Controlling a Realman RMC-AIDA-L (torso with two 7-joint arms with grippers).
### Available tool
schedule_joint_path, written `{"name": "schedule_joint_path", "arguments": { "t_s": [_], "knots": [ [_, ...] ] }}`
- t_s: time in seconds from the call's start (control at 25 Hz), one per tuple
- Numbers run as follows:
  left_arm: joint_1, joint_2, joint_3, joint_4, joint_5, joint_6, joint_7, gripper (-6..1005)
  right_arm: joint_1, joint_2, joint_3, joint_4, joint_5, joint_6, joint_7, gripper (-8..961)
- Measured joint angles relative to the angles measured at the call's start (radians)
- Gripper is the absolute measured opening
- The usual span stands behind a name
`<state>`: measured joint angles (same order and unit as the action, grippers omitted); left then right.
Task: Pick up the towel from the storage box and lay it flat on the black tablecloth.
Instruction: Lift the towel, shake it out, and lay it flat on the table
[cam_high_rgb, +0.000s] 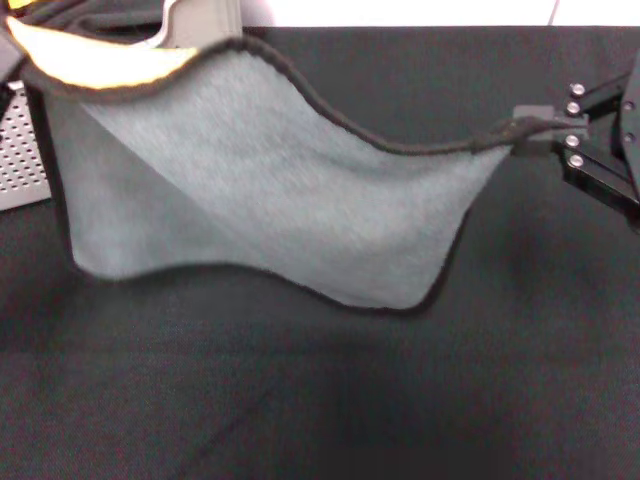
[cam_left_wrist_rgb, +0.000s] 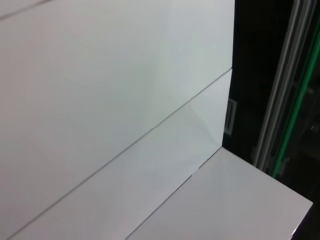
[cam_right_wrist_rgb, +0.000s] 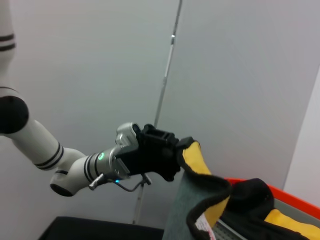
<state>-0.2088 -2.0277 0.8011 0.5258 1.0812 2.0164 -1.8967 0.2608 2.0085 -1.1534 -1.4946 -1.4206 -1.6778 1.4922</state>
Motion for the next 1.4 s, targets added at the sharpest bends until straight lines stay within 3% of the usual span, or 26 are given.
{"name": "schedule_joint_path", "arguments": {
  "t_s": [0.64,1.12,1.4],
  "knots": [
    [0.147,-0.059,0.06,-0.017,0.066,0.017,0.067,12,-0.011,-0.001,0.124,-0.011,0.0,-0.247,0.09,14],
    [0.195,-0.063,0.122,-0.056,0.048,0.024,0.066,12,-0.026,0.0,0.134,0.01,0.005,-0.361,0.091,15],
    [0.196,-0.048,0.254,-0.046,-0.037,0.025,0.075,12,-0.019,0.002,0.141,0.02,0.023,-0.408,0.109,15]
  ]
}}
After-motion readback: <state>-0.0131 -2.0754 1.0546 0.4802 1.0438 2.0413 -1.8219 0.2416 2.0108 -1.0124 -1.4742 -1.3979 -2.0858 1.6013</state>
